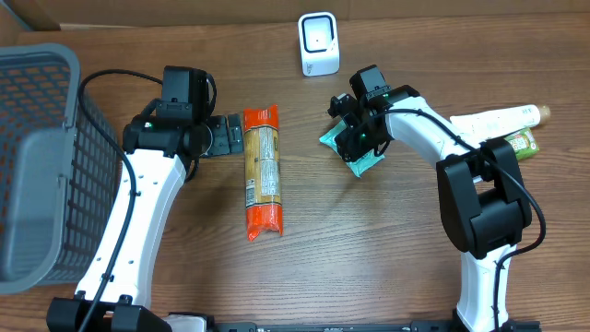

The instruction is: Scan the item barcode

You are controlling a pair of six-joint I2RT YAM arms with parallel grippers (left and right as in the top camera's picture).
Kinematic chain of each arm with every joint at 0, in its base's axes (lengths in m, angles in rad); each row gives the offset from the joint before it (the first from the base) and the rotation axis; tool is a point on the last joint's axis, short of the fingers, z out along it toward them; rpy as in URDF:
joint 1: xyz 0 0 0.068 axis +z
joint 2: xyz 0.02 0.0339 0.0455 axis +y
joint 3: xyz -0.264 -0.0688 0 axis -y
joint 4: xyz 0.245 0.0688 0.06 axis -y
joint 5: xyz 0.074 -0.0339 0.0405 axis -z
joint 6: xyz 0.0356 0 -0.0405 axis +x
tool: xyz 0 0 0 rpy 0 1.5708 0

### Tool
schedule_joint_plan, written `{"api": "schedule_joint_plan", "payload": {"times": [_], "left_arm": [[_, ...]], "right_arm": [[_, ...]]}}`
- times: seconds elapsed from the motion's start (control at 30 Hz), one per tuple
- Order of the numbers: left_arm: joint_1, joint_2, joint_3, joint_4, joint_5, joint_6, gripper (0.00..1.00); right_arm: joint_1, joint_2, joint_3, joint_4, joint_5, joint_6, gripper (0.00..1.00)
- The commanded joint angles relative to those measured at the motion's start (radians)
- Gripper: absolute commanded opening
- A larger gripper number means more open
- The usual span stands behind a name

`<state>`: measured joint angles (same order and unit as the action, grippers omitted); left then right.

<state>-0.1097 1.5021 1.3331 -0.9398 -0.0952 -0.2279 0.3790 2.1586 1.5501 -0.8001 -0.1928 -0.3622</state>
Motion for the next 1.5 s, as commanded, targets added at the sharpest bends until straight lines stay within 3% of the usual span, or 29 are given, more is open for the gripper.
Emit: {"api": "schedule_joint_plan", "payload": {"times": [0.0,0.1,0.23,0.33,0.37,0.47,0.57,0.9,1.07,1.13,1.2,1.27,1.37,1.47], "left_arm": [[-0.002,0.002,0.005,0.002,-0.009,0.023,1.00],[-0.002,0.002,0.005,0.002,-0.009,0.023,1.00],[-0.002,0.002,0.005,0.002,-0.009,0.023,1.00],[-0.002,0.002,0.005,0.002,-0.009,0.023,1.00],[-0.002,0.002,0.005,0.002,-0.009,0.023,0.99],[-0.002,0.002,0.005,0.002,-0.009,0.023,1.00],[-0.002,0.002,0.005,0.002,-0.009,0.023,1.00],[-0.002,0.002,0.005,0.002,-0.009,0.023,1.00],[-0.002,0.002,0.005,0.002,-0.009,0.023,1.00],[-0.002,0.002,0.005,0.002,-0.009,0.023,1.00],[-0.002,0.002,0.005,0.002,-0.009,0.023,1.00],[-0.002,0.002,0.005,0.002,-0.009,0.023,0.99],[-0.002,0.002,0.005,0.002,-0.009,0.023,1.00],[-0.002,0.002,0.005,0.002,-0.009,0.023,0.99]], "right_arm": [[-0.006,0.032,-0.004,-0.021,-0.027,0.026,0.59],[-0.006,0.030,0.000,-0.035,-0.027,0.026,0.60],[-0.006,0.030,0.043,-0.090,-0.027,0.026,0.50],[-0.009,0.030,0.102,-0.154,-0.026,0.026,0.49],[-0.008,0.030,0.127,-0.179,-0.027,0.026,0.51],[-0.008,0.030,0.188,-0.233,-0.026,0.025,0.72],[-0.009,0.030,0.220,-0.251,-0.026,0.024,0.78],[-0.023,0.051,0.133,-0.190,-0.027,0.025,0.79],[-0.040,0.089,0.095,-0.137,-0.051,0.026,0.66],[-0.047,0.093,0.093,-0.129,-0.071,0.026,0.53],[-0.055,0.093,0.093,-0.126,-0.100,0.026,0.28],[-0.059,0.093,0.093,-0.126,-0.100,0.045,0.17],[-0.061,0.092,0.095,-0.138,-0.101,0.060,0.05],[-0.061,0.089,0.124,-0.185,-0.098,0.060,0.04]]}}
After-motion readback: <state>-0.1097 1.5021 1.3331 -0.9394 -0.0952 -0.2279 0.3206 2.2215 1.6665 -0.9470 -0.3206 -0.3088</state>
